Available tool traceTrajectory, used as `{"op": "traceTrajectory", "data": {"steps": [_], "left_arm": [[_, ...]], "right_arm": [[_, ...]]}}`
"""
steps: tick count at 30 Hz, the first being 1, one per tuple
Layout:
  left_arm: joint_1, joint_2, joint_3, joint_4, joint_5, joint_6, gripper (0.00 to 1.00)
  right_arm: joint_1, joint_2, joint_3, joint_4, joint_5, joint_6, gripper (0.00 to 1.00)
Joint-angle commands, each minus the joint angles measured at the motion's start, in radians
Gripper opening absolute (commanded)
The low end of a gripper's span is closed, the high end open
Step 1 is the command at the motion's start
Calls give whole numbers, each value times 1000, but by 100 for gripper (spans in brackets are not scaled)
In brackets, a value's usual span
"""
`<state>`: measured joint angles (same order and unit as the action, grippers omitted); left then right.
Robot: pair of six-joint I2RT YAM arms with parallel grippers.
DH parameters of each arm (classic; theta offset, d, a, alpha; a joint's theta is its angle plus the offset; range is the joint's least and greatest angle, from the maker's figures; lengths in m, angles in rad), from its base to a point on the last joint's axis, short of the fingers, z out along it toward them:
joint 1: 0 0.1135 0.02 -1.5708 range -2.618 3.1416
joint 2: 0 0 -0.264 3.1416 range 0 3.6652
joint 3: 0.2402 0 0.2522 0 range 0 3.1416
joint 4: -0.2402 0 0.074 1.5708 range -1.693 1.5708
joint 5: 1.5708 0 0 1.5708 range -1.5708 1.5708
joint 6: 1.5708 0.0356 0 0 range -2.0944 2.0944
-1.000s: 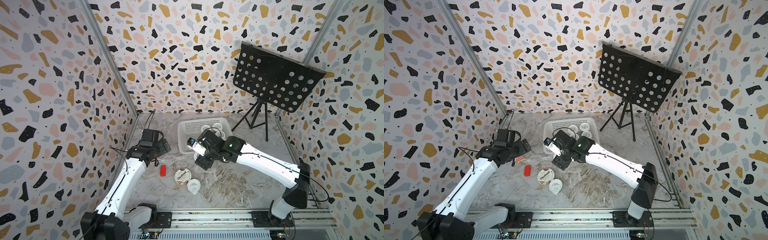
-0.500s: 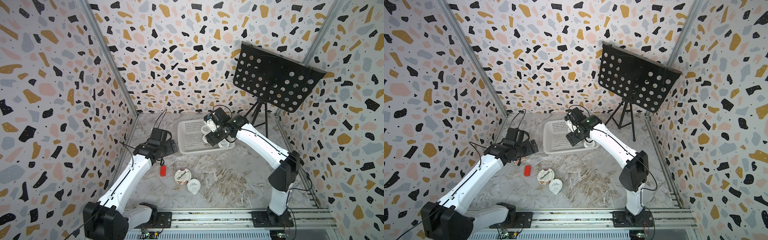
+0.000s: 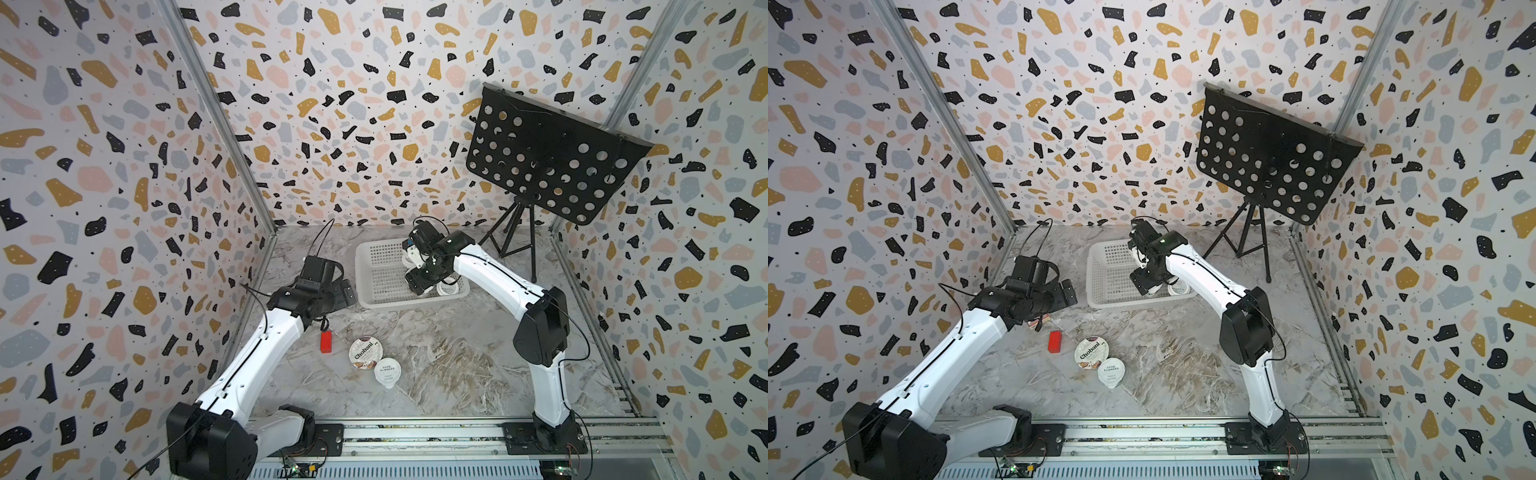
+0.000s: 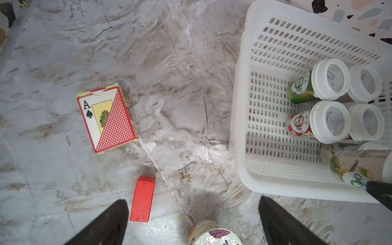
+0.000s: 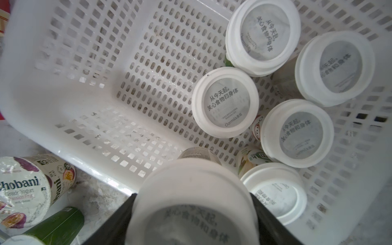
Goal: Put the yogurt in the basket
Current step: Place the yogurt in the basket.
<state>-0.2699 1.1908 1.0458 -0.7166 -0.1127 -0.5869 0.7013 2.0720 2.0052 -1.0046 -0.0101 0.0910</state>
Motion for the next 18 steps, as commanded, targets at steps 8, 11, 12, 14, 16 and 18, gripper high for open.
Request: {"op": "traceTrajectory", "data": {"steps": [8, 11, 12, 14, 16, 18], "left_arm": [[-2, -1, -9, 21, 8, 15, 100], [-3, 0, -9, 21, 9, 14, 100], [-2, -1, -9, 22, 9, 14, 100], [-2, -1, -9, 21, 9, 14, 100], [-3, 0, -9, 21, 9, 14, 100], [-3, -2, -9, 21, 10, 15, 100]], "right_arm": [[-17, 22, 35, -32, -9, 18, 77], [-20, 39, 42, -31, -8, 16, 77], [-20, 44, 45, -32, -7, 16, 77], [-22, 53, 51, -32, -7, 16, 77], [-23, 62, 56, -32, -7, 16, 77], [-23, 68, 58, -32, -5, 14, 77]]}}
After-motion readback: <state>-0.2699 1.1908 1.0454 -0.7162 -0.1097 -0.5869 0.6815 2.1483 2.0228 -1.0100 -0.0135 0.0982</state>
